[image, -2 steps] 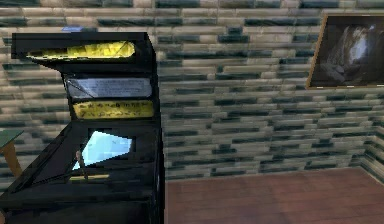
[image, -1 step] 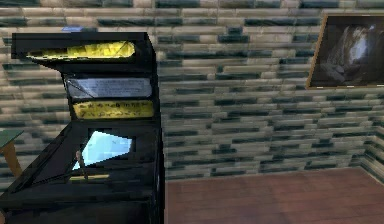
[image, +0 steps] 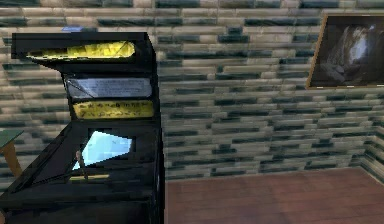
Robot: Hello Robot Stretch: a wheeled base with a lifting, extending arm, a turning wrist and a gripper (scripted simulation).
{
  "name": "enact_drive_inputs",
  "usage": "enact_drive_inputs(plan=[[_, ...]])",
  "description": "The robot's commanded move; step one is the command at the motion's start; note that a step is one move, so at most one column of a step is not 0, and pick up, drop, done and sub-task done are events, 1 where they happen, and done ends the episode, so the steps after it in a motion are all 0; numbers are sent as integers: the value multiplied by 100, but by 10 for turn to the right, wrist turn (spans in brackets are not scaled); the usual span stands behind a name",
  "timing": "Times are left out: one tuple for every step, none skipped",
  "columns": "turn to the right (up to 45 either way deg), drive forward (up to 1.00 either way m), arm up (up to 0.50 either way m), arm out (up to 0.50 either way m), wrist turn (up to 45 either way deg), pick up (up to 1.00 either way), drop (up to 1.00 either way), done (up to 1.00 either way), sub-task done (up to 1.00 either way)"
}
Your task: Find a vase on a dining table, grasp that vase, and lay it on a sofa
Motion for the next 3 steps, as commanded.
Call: enact_drive_inputs(plan=[[0, 0, 0, 0, 0, 0, 100, 0, 0], [0, 0, 10, 0, 0, 0, 0, 0, 0], [0, 0, 0, -8, 0, 0, 0, 0, 0]])
